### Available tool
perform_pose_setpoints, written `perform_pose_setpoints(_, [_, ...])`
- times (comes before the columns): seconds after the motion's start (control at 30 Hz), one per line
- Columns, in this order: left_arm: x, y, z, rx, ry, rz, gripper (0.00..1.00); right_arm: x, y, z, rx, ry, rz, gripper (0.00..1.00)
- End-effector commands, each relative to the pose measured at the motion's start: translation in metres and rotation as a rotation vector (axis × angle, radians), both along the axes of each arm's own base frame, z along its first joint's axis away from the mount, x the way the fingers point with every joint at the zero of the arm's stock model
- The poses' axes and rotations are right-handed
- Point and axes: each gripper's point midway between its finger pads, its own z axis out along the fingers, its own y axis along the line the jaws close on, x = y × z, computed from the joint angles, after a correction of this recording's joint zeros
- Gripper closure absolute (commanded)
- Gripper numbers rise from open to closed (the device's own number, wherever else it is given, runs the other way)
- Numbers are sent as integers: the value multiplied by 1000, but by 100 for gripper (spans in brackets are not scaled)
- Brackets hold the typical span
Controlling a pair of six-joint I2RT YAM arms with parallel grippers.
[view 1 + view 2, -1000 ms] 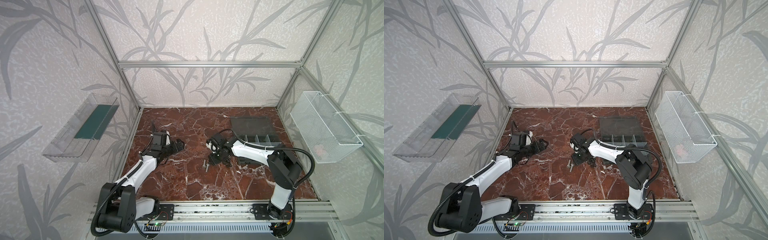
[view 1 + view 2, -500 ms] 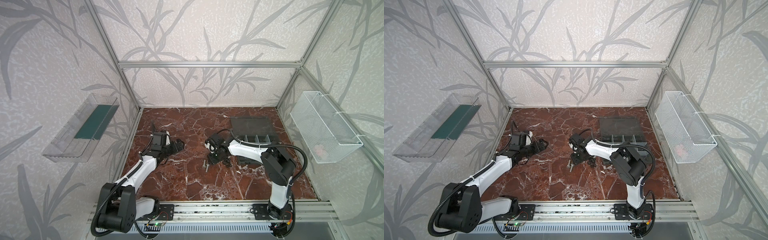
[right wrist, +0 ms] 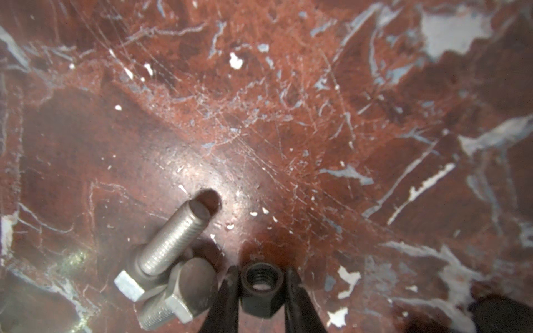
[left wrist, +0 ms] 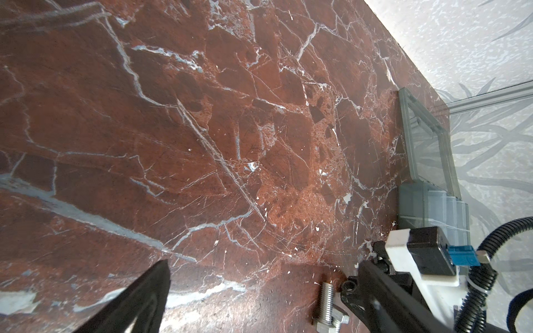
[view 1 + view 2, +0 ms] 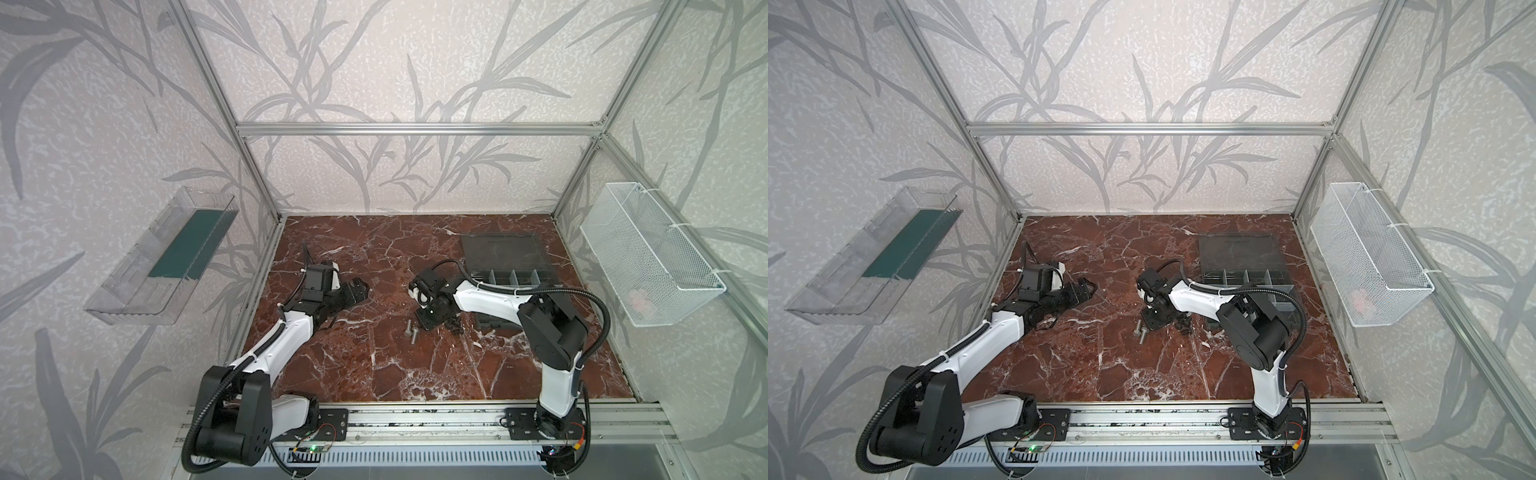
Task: Sort the screws and nuts into containers
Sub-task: Pick up the nut from the center of the table, then place the nut into the container.
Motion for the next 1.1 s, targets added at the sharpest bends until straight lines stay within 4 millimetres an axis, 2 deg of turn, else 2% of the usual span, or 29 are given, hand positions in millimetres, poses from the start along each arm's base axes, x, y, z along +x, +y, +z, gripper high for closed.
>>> perform_pose_setpoints(0.0, [-2, 2, -1, -1, -1, 2, 1, -4, -3, 0, -22, 7, 4, 87])
perform_pose_setpoints(0.13, [-2, 3, -1, 1, -1, 3, 1, 1, -4, 19, 4, -32, -4, 100])
perform_pose_setpoints(0.23, [-2, 3, -1, 0, -1, 4, 1, 9, -14, 40, 40, -65, -39, 100])
perform_pose_setpoints(0.3, [-2, 3, 0, 2, -3, 2, 1, 18, -28, 52, 46, -90, -81, 100])
perform_pose_setpoints(0.4, [-2, 3, -1, 1, -2, 4, 1, 32, -59, 70, 46, -132, -164, 100])
perform_pose_setpoints(0.5, [-2, 3, 0, -2, -4, 3, 1, 47, -100, 82, 42, -161, -276, 100])
perform_pose_setpoints(0.67, [-2, 3, 0, -2, -6, 3, 1, 67, -177, 98, 49, -205, -515, 100])
perform_pose_setpoints(0.87, [-3, 4, 1, 0, -7, 6, 1, 74, -258, 110, 23, -303, -771, 100])
perform_pose_setpoints(1.07, [-3, 3, 2, -1, -8, 5, 1, 69, -307, 100, -26, -271, -921, 100])
